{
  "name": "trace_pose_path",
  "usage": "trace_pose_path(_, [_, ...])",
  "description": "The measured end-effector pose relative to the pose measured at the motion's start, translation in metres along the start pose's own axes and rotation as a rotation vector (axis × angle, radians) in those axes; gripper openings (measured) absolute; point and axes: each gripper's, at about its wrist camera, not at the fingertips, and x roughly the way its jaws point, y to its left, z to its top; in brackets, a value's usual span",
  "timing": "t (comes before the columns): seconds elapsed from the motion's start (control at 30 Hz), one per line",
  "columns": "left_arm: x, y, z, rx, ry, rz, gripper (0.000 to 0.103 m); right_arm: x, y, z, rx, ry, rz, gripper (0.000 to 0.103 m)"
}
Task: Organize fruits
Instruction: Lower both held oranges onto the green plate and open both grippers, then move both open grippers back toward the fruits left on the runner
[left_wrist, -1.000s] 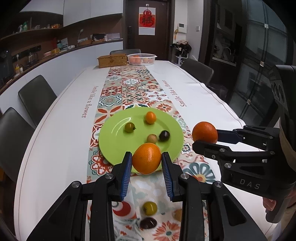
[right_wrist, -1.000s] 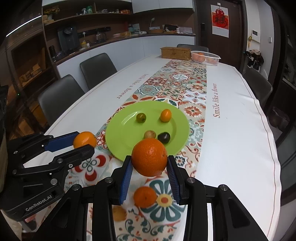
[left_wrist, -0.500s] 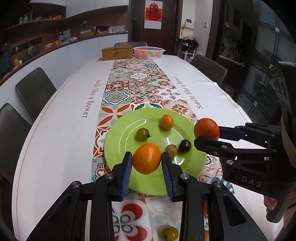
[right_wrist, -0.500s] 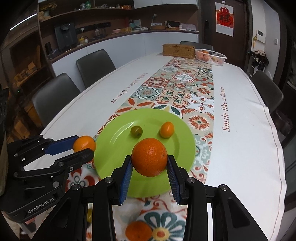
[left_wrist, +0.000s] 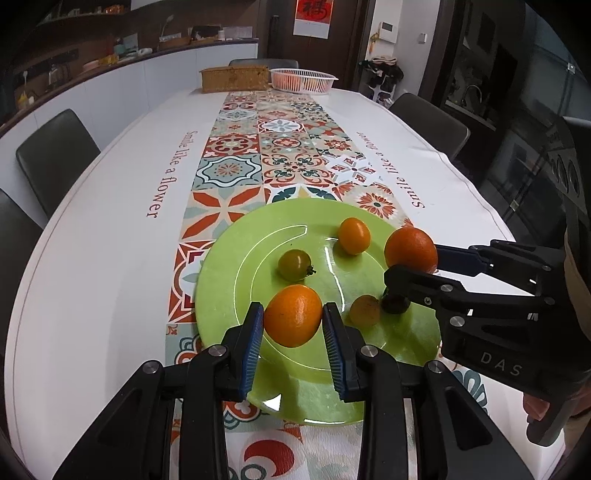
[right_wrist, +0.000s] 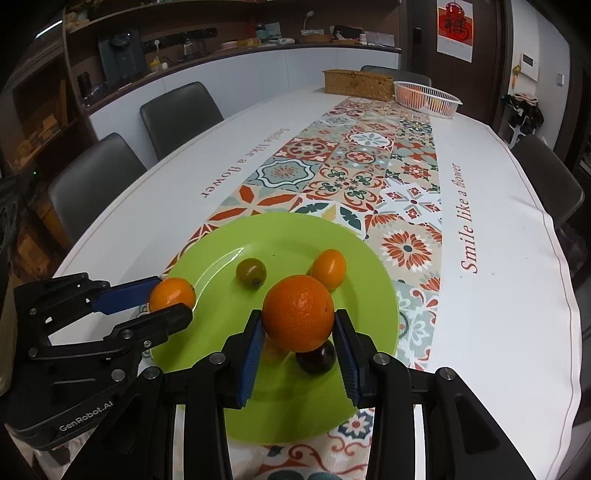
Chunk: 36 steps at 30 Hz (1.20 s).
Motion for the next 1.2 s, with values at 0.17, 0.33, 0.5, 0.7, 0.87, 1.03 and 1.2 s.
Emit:
trace_pose_path(0.17, [-0.002,0.000,-0.003,0.012,-0.003,0.009,0.039,0.005,0.000,-0.002,-0.006,0.007,-0.009,0.039])
trace_pose_path(0.33, [-0.011,0.002,-0.008,0.009,-0.011,0.025,0.042,0.001,0.003,-0.005,-0.019,0.000,-0.032,0.041])
trace_pose_path(0.5, [-0.031,-0.002,-0.014,0.020,-0.038,0.063,0.043,-0.017,0.007,-0.011,-0.043,-0.027,-0.041,0.042])
trace_pose_path(0.7, [-0.066,-0.011,-0.022,0.020,-0.096,0.075,0.045,-0.052,0.015,-0.024,-0.052,-0.091,-0.053,0.052])
trace_pose_path(0.87, [-0.099,-0.021,-0.031,0.031,-0.160,0.070,0.049,-0.081,0.020,-0.036,-0.042,-0.128,-0.040,0.052])
trace_pose_path(1.03, [-0.126,-0.031,-0.041,0.042,-0.203,0.084,0.054,-0.110,0.028,-0.050,-0.035,-0.169,-0.035,0.052])
trace_pose_path(1.2, [-0.147,-0.037,-0.053,0.046,-0.233,0.098,0.059,-0.132,0.035,-0.063,-0.030,-0.193,-0.030,0.053])
